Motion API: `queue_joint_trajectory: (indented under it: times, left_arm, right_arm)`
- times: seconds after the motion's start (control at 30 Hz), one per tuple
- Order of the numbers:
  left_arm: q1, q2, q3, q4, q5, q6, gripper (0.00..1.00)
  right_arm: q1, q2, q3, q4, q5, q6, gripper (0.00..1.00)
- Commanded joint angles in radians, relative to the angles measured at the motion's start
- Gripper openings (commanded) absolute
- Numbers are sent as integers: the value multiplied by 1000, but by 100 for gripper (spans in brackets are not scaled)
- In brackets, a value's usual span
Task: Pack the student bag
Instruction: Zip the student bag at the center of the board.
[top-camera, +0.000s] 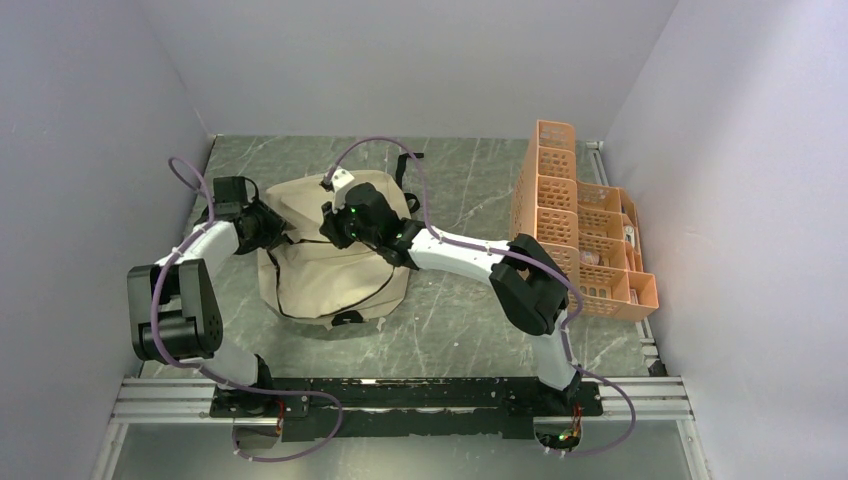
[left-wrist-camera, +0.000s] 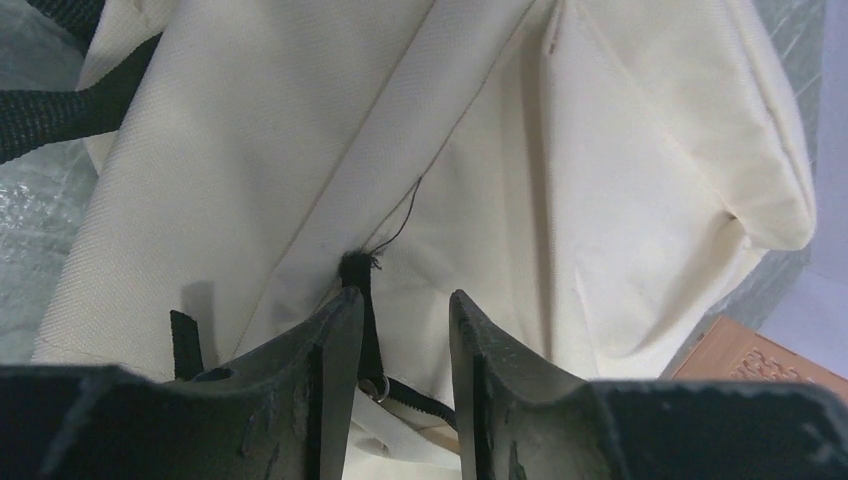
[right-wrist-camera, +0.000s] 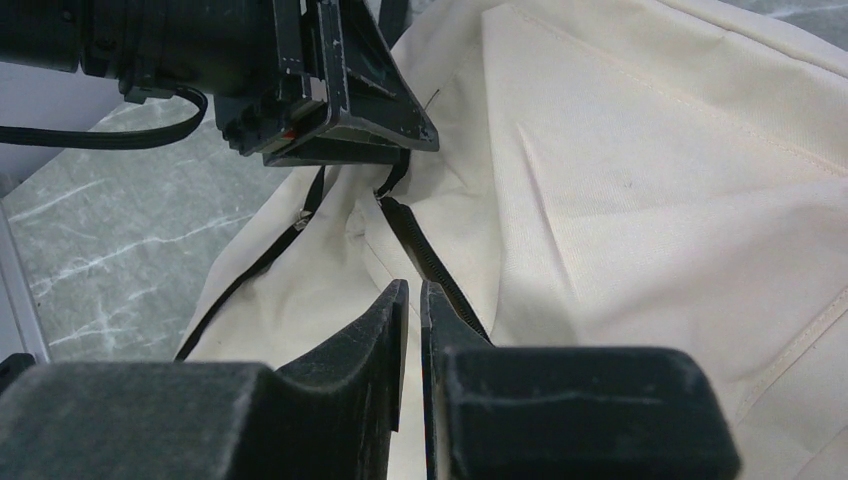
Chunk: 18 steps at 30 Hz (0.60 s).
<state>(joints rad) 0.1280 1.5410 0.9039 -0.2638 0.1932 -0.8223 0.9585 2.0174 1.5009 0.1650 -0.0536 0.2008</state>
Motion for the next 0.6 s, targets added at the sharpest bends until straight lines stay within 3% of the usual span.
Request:
queue_joint_trajectory:
  times: [0.0,0.3,0.57]
  left_arm:
    - [-11,16,11,-27,-43,21,42]
    - [-11,-4,14,-71,-105,52,42]
    - [-21,69,26,-25,-103,48,43]
  right_arm:
    - [-3,-31,-9,-1,15,-8,14]
    - [-4,-26,-6,-4,8,-1,14]
    - [-4,-38,-23,0,22,-8,15]
